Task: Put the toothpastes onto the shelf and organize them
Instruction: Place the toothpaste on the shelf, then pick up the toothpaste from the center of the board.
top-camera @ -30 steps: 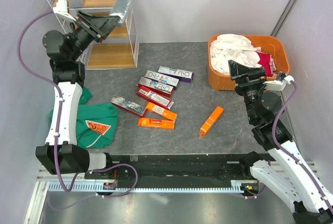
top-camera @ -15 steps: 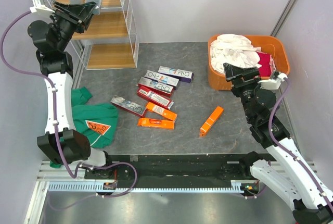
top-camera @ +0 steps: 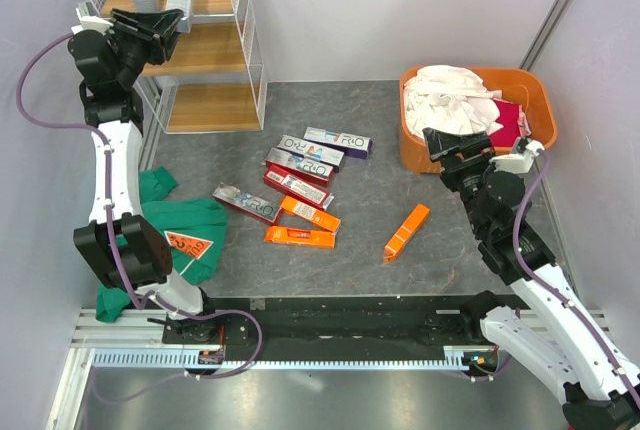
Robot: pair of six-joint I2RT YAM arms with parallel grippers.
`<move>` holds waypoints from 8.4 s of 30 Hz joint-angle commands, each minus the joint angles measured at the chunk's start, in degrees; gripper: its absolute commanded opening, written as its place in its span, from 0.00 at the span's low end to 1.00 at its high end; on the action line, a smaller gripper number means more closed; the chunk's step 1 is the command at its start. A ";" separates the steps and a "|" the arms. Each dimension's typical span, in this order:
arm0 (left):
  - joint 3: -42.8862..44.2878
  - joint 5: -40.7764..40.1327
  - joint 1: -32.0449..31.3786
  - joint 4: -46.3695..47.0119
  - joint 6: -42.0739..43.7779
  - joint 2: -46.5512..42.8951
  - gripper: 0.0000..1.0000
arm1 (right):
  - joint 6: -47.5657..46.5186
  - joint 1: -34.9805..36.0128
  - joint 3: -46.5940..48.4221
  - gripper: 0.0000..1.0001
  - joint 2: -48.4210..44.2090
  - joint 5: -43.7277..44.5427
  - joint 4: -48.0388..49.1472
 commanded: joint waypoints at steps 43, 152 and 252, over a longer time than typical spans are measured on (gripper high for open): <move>35.27 -9.69 1.80 -17.20 0.15 23.19 0.07 | -1.69 -0.53 -0.22 0.98 1.19 -1.86 -2.87; -46.71 -3.62 -8.82 -18.35 32.67 -30.51 0.97 | -5.56 -0.97 -7.51 0.98 6.72 -13.19 -10.33; -45.94 3.31 -55.76 44.02 -6.51 -3.28 0.98 | 6.75 -2.91 -6.54 0.16 -13.31 6.32 -5.51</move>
